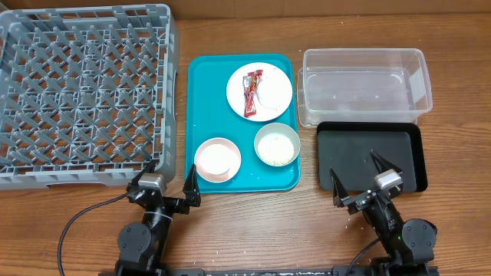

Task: Sort waste into correct bins and load items into the dishwasher
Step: 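Move the right gripper toward the white cup on the teal tray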

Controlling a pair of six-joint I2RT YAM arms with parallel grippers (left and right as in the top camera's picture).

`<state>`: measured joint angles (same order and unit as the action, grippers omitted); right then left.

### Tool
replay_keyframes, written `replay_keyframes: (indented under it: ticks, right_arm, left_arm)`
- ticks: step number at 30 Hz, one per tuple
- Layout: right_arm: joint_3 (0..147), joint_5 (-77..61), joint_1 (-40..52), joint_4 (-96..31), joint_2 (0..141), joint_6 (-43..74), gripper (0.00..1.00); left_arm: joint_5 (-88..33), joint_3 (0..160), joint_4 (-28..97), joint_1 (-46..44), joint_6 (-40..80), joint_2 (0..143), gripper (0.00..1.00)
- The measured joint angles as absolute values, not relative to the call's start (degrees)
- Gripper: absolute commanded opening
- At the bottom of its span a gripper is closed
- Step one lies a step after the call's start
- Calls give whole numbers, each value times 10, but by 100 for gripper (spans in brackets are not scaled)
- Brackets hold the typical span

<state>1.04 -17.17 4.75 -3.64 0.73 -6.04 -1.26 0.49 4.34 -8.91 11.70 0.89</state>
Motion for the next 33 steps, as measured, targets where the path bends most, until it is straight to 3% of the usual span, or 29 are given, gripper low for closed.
replay_keyframes:
  ticks: [27,33]
  right_arm:
    - [10,-172,47,-36,7,-60,100]
    - [10,-229,47,-7,7,-55,100]
  left_arm:
    - [1,5,44,-89,115,9,100]
    - [-16,5,43,-89,121,9,100]
